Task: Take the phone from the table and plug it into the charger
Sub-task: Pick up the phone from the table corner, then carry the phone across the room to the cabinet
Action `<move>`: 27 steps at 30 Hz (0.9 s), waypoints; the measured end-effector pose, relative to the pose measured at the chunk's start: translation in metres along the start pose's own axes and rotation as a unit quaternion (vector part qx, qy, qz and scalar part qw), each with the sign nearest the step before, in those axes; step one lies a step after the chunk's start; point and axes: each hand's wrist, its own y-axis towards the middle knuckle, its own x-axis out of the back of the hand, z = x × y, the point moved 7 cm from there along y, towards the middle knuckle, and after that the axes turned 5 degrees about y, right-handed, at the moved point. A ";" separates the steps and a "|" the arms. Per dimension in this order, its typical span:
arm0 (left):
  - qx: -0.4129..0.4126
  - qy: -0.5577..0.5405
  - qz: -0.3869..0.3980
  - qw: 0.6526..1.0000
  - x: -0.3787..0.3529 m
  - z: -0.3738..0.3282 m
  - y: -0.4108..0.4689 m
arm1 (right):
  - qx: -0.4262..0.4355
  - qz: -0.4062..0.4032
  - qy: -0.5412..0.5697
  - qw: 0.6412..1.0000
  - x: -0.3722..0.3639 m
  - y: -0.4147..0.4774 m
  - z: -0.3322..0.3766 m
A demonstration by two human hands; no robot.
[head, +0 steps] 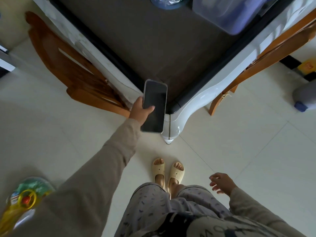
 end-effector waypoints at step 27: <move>-0.033 0.476 0.295 0.828 -0.060 0.142 -0.046 | -0.077 -0.148 0.476 0.864 -0.117 -0.090 -0.164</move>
